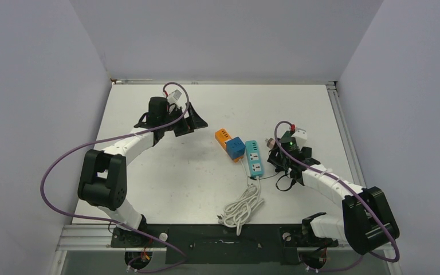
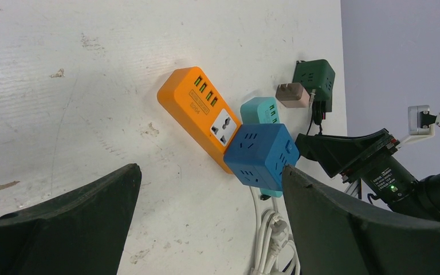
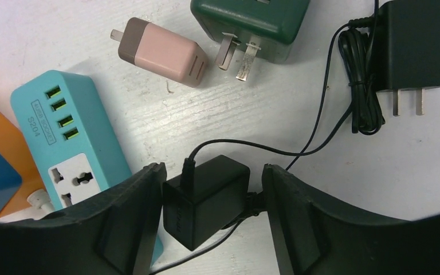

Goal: Pull the plug off the socket

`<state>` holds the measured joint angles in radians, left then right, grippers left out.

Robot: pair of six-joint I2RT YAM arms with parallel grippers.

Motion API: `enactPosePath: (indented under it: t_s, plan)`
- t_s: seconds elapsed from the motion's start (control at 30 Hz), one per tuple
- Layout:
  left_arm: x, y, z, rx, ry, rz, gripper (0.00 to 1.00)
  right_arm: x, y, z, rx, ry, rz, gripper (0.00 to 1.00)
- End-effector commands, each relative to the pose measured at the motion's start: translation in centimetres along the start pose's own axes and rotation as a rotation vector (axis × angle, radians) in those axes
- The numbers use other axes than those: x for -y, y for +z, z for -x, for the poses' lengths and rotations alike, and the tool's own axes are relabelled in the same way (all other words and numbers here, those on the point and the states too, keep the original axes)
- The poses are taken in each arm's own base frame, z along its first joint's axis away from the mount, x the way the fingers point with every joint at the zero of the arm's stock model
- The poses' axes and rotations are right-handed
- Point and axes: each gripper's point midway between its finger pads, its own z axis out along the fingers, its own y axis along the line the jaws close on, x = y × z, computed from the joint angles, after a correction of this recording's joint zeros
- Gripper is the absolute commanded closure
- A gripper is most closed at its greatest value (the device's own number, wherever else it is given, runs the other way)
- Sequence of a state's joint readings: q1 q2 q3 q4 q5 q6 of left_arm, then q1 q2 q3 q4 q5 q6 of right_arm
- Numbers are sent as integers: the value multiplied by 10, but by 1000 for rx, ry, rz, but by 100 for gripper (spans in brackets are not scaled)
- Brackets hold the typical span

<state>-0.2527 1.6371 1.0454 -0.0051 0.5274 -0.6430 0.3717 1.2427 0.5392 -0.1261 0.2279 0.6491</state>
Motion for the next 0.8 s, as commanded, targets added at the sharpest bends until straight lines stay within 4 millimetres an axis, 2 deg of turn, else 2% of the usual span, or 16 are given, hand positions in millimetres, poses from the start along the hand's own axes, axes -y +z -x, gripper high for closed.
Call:
enactPosePath:
  t_s: [0.0,0.13,0.23,0.33,0.4,0.43,0.53,0.6,0.73,0.77]
  plan:
    - [9,2,4,5,18,-26,11,2,-4,19,62,-14,-13,34]
    - [8,2,4,4,17,-23,11,-2,-12,39,117,-37,-4,16]
    - [8,3,3,3,19,-23,11,-14,-21,58,169,-71,43,9]
    - [10,2,3,4,23,-25,11,-40,-34,79,243,-142,162,0]
    - [9,2,3,4,24,-24,11,-69,-50,90,304,-216,287,9]
    - [10,2,3,4,26,-25,11,-84,-59,91,327,-259,344,10]
    - [10,2,3,4,25,-25,11,-132,-82,90,360,-396,518,10]
    - [10,3,3,2,25,-25,11,-160,-90,82,345,-485,607,10]
    - [9,3,2,-1,21,-26,11,-199,-88,61,302,-611,681,10]
    - [9,3,2,-2,22,-27,11,-205,-82,55,292,-637,674,10]
